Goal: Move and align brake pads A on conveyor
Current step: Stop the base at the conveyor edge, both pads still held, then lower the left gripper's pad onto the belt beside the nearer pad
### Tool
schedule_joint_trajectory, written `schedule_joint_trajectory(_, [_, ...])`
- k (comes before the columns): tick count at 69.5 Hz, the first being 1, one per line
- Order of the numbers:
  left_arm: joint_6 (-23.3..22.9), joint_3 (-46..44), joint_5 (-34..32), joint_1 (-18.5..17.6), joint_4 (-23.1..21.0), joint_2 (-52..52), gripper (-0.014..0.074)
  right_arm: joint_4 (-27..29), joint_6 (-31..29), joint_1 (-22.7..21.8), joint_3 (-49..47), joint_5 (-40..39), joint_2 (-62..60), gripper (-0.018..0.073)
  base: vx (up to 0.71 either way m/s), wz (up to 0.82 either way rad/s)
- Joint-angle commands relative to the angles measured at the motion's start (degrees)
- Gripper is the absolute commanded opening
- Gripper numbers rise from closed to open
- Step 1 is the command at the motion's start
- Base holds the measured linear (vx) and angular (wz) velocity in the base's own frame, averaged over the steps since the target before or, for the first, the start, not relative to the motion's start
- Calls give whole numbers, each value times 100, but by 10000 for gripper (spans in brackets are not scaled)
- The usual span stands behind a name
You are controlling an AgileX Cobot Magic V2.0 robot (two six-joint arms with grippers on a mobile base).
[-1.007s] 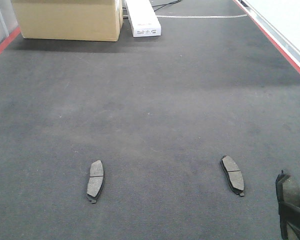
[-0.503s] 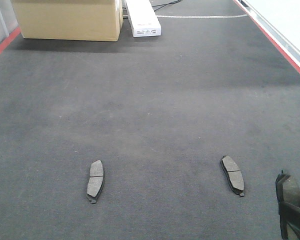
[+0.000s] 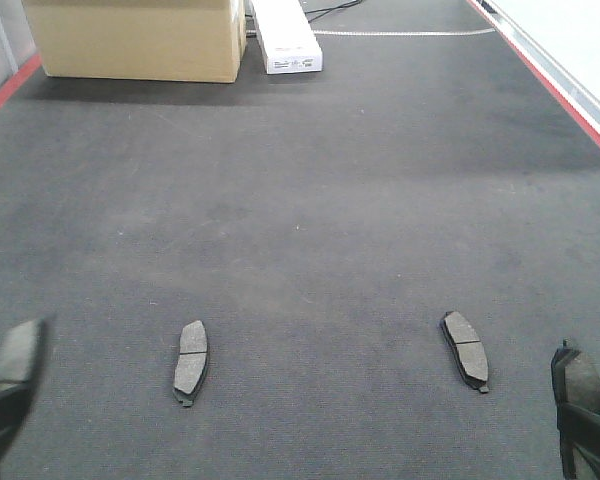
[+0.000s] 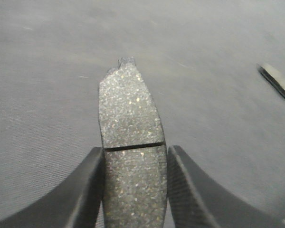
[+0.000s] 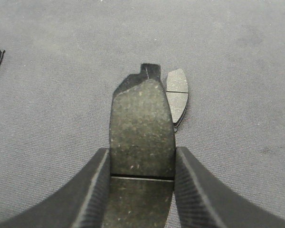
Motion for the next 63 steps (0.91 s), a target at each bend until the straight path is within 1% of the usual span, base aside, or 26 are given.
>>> schedule_joint_trajectory(1, [875,-437,-540,-38,-1177,551,224,-59,-24,-9,-168,-482,3,101,0,0])
schedule_joint_trajectory(6, [1429,-631,-507,-38,-1934,1069,233,-59,-24,-9,-168,-482,3,101,0,0])
schedule_joint_trajectory(7, [1552,-663,-495,-38,-2158,1166,235,-59,-24,-9,-168,-482,3,101,0,0])
schedule_joint_trajectory(10, [2045,-809,-401,-43,-2684,1512,239,-59,-24,-9,-168,-482,3,101,0,0])
schedule_joint_trajectory(14, [2531,-964,-263,-121,-3259,1944,242,-59,-24,-9,-168,-482,3,101,0,0])
schedule_joint_trajectory(16, [2753,-1039,-226,-208,-3602,2125,243,-59,-24,-9,-168,-482,3,101,0,0])
schedule_joint_trajectory(20, [3207,-1218,-219,-421,-4119,2543,244,-59,-24,-9,-168,-482,3,101,0,0])
schedule_joint_trajectory(24, [3457,-1373,-285,-671,-4435,2853,246,-59,-24,-9,-168,-482,3,101,0,0])
schedule_joint_trajectory(28, [3576,-1565,-376,-904,-4535,3187,246,-59,-24,-9,-168,-482,3,101,0,0])
schedule_joint_trajectory(33, [3581,-1798,-599,-1252,-4535,3574,245,-59,-24,-9,-168,-482,3,101,0,0])
schedule_joint_trajectory(38, [3563,-2030,-806,-1514,-4535,3948,245,-59,-24,-9,-168,-482,3,101,0,0])
schedule_joint_trajectory(42, [3335,-2230,-1074,-1702,-4529,4296,245,-59,-24,-9,-168,-482,3,101,0,0])
schedule_joint_trajectory(49, [2850,-2525,-1385,-1769,-4507,4865,245,-59,-24,-9,-168,-482,3,101,0,0])
schedule_joint_trajectory(55, [2629,-2828,-1537,-1769,-4502,5408,245,-59,-24,-9,-168,-482,3,101,0,0])
schedule_joint_trajectory(63, [2323,-3232,-1567,-1769,-4493,6003,245,-59,-24,-9,-168,-482,3,101,0,0])
